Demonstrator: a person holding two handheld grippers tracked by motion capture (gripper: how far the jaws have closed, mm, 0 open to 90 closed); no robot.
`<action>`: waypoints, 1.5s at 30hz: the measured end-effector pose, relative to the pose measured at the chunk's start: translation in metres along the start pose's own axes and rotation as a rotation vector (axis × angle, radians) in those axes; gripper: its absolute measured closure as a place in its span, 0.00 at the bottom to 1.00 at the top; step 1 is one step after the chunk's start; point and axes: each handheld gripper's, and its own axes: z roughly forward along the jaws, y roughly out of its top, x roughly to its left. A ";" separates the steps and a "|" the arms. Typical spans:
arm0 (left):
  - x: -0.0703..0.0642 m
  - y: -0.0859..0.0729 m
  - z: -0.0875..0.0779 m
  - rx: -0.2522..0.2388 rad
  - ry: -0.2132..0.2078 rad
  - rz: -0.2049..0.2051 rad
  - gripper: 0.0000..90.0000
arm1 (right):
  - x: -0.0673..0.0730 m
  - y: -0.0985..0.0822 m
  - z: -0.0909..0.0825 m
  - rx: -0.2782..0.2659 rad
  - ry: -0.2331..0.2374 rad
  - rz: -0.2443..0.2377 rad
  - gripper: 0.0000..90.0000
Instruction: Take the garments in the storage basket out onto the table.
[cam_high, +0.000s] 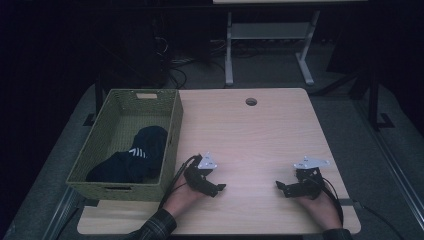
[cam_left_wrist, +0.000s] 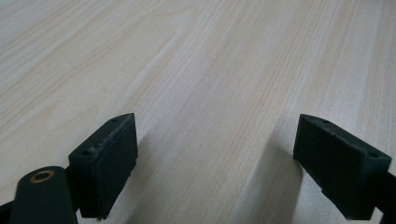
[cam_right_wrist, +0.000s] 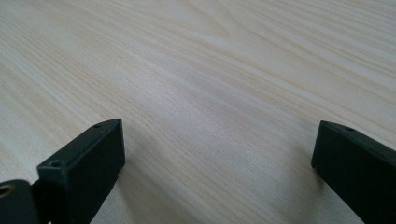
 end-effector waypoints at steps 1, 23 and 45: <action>0.000 0.000 0.000 0.000 0.000 0.000 0.15 | 0.000 0.000 0.000 0.000 0.000 0.000 0.03; 0.000 0.009 -0.010 0.055 -0.005 -0.022 0.15 | 0.000 0.000 0.000 -0.001 0.003 -0.001 0.03; 0.000 0.018 -0.019 0.078 -0.021 -0.025 0.15 | 0.001 0.000 0.000 0.001 0.004 0.003 0.03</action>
